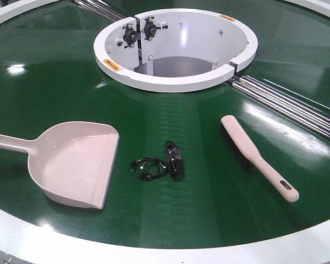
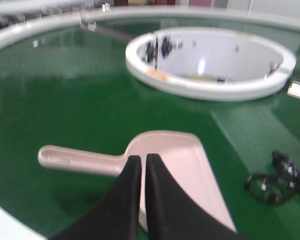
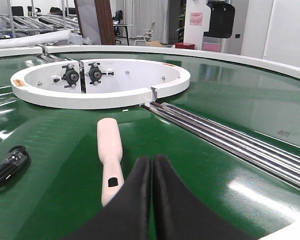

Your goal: Clean and inspect green conveyor with broom and dustpan

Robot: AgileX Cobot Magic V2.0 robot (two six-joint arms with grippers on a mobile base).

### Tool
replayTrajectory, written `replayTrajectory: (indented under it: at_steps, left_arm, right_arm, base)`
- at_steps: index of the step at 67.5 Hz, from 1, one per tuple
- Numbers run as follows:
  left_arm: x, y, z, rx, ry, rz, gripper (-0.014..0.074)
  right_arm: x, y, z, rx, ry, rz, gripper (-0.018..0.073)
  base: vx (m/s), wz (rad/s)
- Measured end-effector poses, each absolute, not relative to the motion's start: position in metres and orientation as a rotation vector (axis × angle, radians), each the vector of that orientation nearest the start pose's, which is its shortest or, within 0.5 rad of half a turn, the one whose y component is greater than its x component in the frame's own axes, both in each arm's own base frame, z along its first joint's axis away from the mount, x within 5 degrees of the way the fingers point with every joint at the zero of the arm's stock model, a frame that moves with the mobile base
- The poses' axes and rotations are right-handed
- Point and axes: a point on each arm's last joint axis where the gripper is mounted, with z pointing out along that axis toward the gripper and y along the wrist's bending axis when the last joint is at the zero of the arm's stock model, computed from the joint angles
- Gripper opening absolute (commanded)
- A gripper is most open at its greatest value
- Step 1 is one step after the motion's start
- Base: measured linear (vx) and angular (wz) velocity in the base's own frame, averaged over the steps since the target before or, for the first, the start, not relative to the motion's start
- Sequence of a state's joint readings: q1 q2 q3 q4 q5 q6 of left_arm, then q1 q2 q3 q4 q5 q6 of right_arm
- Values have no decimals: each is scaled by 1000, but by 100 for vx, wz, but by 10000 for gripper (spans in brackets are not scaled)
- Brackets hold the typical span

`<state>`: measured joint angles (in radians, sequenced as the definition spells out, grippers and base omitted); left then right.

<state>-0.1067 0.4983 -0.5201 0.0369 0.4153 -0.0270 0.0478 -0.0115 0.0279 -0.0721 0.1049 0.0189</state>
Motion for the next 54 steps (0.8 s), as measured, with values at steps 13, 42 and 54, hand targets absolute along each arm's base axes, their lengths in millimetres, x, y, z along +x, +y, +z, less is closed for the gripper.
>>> replayTrajectory:
  at_steps: [13,42,54]
  left_arm:
    - [122,-12,302,103,2041,-46,-6]
    - [141,-9,285,187,2169,70,328]
    - [142,-9,285,198,2165,83,566]
  right_arm:
    - [57,2,195,-75,1603,-10,-8]
    - [57,2,195,-75,1603,-10,-8]
    - [57,2,195,-75,1603,-10,-8]
  base:
    - [0,0]
    - [0,0]
    - [0,0]
